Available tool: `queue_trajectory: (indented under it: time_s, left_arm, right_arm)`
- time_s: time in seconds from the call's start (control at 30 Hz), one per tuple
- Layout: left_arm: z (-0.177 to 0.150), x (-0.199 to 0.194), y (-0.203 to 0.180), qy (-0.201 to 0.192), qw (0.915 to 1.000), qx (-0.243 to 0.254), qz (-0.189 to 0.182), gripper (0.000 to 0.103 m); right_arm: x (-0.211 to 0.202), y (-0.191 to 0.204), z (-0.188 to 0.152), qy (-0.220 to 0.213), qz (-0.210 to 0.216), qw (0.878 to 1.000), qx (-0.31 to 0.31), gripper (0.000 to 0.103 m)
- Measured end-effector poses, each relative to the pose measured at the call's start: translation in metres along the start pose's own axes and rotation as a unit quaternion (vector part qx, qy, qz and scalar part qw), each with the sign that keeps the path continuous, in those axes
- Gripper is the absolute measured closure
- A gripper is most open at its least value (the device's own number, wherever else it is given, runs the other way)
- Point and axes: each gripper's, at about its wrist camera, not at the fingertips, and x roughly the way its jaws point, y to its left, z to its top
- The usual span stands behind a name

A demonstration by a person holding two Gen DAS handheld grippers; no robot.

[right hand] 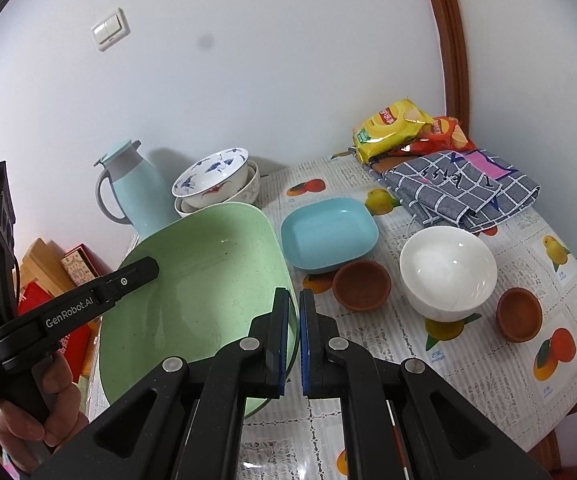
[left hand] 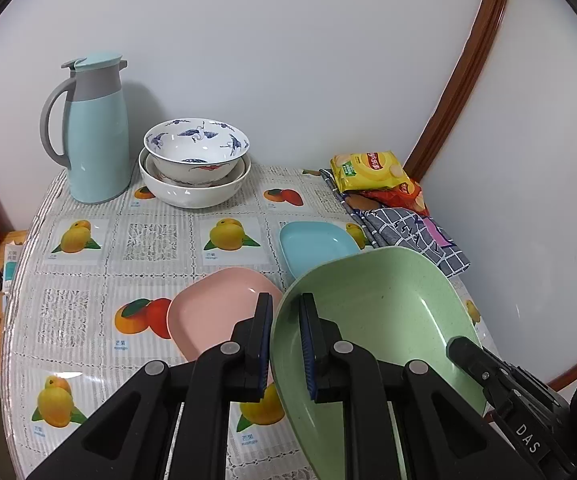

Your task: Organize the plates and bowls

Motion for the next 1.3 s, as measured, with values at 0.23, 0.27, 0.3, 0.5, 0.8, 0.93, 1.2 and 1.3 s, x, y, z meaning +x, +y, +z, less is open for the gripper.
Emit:
queue_trajectory:
  time_s: [0.23,0.27,0.3,0.5,0.8,0.93,1.2,1.3]
  left_arm:
    - [-0.001,0.001,0.006,0.003,1.0000,-0.005,0.001,0.090]
    - [-0.001,0.001,0.007,0.003,1.0000,-0.006,0.001,0.090]
    - [-0.001,0.002,0.008,0.004,1.0000,-0.006,0.002,0.090]
    - [0.001,0.006,0.011,0.008,0.9999,-0.008,0.002,0.090]
    - [0.004,0.015,0.020,0.012,0.9998,-0.014,0.006,0.090]
    - [0.003,0.021,0.026,0.017,0.9996,-0.020,0.008,0.090]
    - [0.000,0.035,0.040,0.031,0.9990,-0.025,0.022,0.090]
    - [-0.001,0.042,0.049,0.037,0.9984,-0.031,0.030,0.090]
  right_arm:
    - [0.004,0.003,-0.002,0.003,0.002,1.000,-0.002,0.098]
    - [0.005,0.004,-0.002,0.004,0.002,1.000,-0.003,0.098]
    - [0.005,0.004,-0.002,0.004,0.002,1.000,-0.003,0.098]
    - [0.011,0.005,-0.002,0.007,0.002,1.000,-0.003,0.098]
    - [0.024,0.008,0.000,0.014,0.005,1.000,-0.007,0.098]
    - [0.032,0.011,0.001,0.019,0.006,1.000,-0.011,0.098]
    - [0.051,0.015,0.001,0.033,0.011,0.999,-0.015,0.098]
    - [0.062,0.018,0.000,0.041,0.017,0.999,-0.017,0.098]
